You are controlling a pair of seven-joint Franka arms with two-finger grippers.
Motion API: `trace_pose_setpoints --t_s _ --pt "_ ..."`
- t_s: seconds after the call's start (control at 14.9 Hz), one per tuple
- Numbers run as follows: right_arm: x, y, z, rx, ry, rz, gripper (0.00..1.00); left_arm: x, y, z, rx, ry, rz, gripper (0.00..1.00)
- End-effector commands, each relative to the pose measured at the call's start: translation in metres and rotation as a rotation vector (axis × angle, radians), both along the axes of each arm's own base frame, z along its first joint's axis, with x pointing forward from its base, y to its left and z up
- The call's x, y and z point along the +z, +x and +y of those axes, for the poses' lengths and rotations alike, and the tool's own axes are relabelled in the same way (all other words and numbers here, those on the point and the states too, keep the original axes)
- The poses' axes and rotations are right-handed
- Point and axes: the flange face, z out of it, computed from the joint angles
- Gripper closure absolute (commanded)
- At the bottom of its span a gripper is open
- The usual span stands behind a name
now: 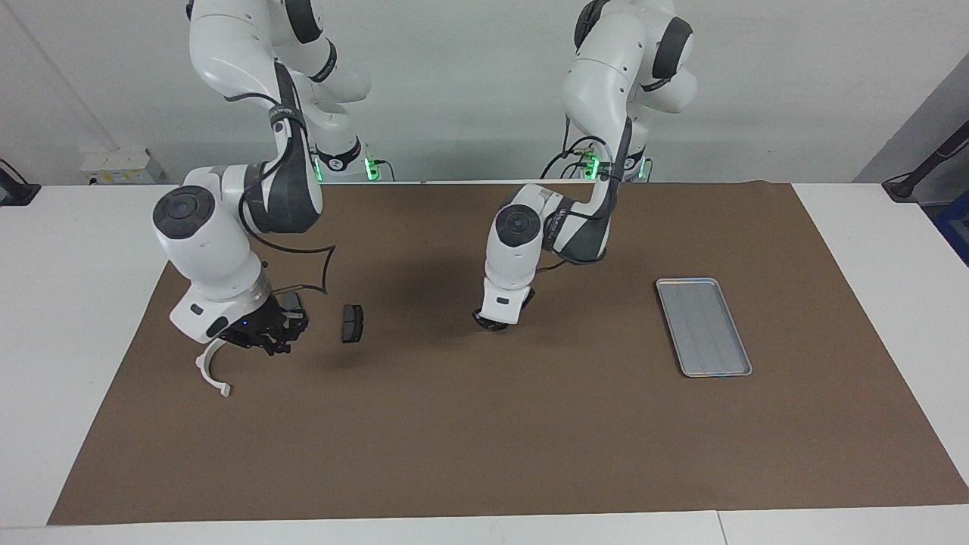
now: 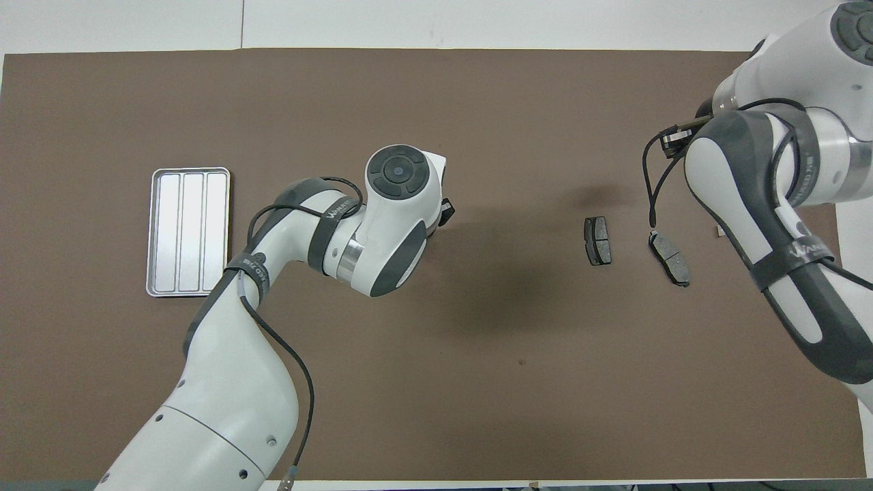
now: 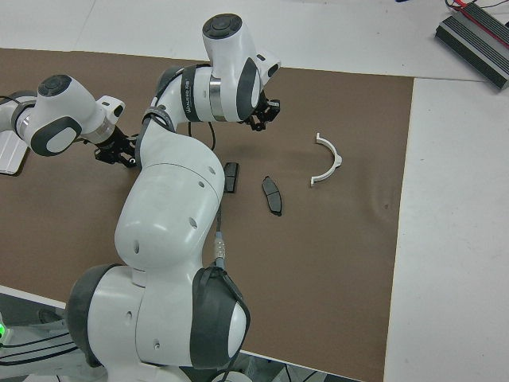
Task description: Pick bearing gear from pile to tray
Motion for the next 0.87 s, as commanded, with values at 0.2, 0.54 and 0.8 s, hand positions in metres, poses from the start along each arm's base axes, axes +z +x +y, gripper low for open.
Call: trace_pose_setpoints --t_s 0.2,0.54,0.8 --pt "0.025 0.002 0.029 0.006 0.016 0.031 1.0 0.068 -0.023 0.116 -0.068 -0.017 0.031 1.0" --pt "0.046 -0.025 0.181 -0.179 0.03 0.011 1.0 0.081 -0.028 0.219 -0.187 -0.036 0.057 1.0" --pt "0.034 -0.065 0.301 -0.269 0.051 -0.022 1.0 0.074 -0.01 0.299 -0.272 -0.058 0.047 1.0"
